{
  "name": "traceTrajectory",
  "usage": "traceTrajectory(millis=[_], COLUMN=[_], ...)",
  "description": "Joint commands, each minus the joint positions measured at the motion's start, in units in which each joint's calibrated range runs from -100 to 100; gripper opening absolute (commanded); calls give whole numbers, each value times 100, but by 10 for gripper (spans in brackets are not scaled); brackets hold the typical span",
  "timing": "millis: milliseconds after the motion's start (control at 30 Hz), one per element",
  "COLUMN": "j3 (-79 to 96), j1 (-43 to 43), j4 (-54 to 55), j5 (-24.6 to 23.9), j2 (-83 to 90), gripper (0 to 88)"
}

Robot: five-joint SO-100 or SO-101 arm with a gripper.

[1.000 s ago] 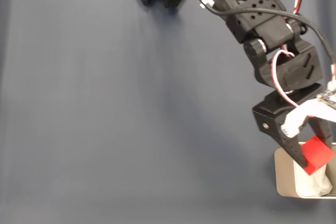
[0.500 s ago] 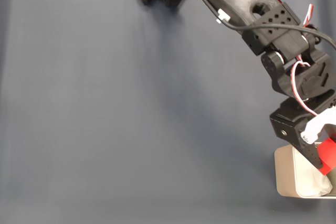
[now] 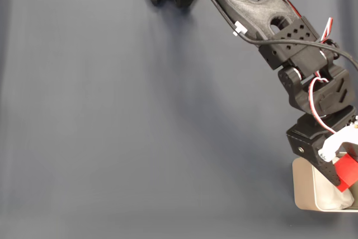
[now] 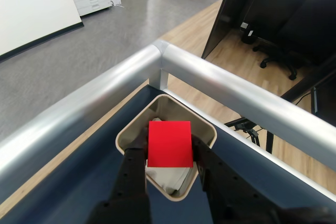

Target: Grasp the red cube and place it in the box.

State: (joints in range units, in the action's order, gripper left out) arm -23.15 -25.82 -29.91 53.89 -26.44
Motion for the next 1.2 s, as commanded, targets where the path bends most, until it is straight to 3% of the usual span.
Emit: traceTrajectory(millis=[0,1167], j3=[-441,-505], j1=[60,188], j4=[213,450], j5=[-73,-205], j2=[27,-129], gripper=[0,23])
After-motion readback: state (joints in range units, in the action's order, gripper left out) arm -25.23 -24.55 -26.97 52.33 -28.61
